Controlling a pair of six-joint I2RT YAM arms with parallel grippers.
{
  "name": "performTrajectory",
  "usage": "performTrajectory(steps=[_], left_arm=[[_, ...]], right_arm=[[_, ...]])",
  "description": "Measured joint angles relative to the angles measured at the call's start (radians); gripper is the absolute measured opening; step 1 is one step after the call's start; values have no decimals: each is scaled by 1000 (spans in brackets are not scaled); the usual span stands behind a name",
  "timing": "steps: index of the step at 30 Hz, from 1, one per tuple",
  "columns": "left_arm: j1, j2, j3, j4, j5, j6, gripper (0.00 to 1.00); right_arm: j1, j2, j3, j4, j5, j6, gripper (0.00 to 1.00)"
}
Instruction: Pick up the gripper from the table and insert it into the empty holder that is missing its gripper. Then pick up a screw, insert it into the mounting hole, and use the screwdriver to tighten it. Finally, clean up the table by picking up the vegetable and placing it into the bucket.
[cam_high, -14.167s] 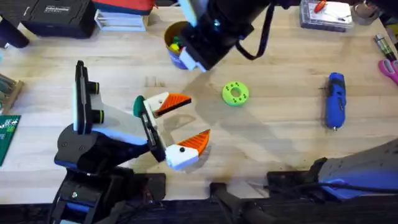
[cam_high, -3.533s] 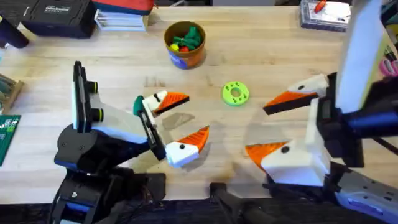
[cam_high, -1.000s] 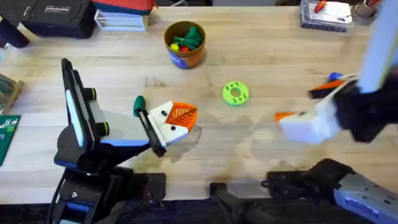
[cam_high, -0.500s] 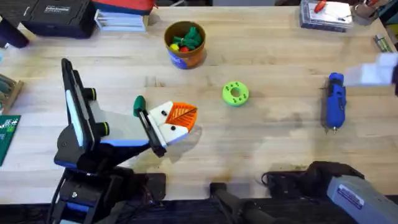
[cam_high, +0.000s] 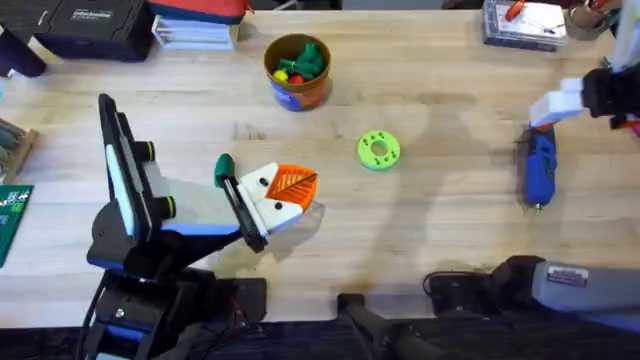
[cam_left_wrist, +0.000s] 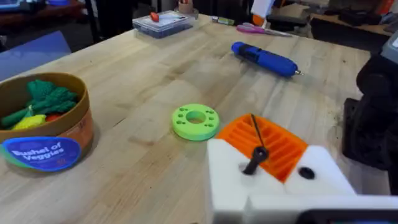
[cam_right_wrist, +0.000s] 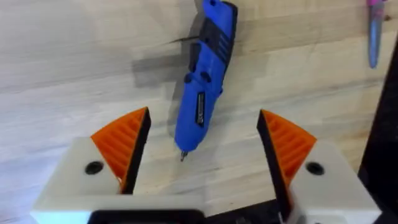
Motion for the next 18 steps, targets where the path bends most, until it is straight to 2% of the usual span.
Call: performTrajectory(steps=[8,13,18], left_arm=[[0,0,0,0,0,0,4],[0,0,0,0,0,0,4],[0,0,0,0,0,0,4]], right_arm=[[-76,214,-1,69,-26,-38,994],[-112,293,-2,121,-123,-40,994],[-144,357,-2,177,-168,-30,994]])
